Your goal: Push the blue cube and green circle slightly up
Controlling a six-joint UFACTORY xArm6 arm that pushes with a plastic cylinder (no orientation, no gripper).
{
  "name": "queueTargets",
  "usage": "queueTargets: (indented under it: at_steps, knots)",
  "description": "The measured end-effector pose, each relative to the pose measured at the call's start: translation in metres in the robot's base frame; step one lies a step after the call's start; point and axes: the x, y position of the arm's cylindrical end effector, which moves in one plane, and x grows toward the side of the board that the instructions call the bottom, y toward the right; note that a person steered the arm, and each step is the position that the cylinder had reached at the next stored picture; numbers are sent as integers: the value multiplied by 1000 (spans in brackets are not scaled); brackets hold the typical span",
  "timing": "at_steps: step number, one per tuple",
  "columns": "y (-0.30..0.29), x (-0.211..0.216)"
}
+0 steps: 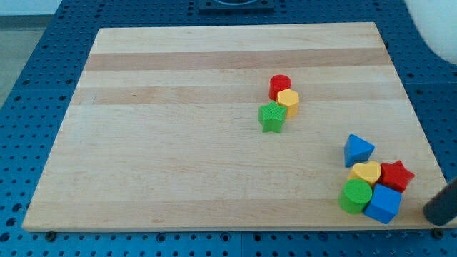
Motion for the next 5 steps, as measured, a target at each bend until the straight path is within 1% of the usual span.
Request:
queueTargets:
  at_steps: [2,3,5]
  knots:
    - [-48,2]
    - [-93,2]
    - [-187,-41]
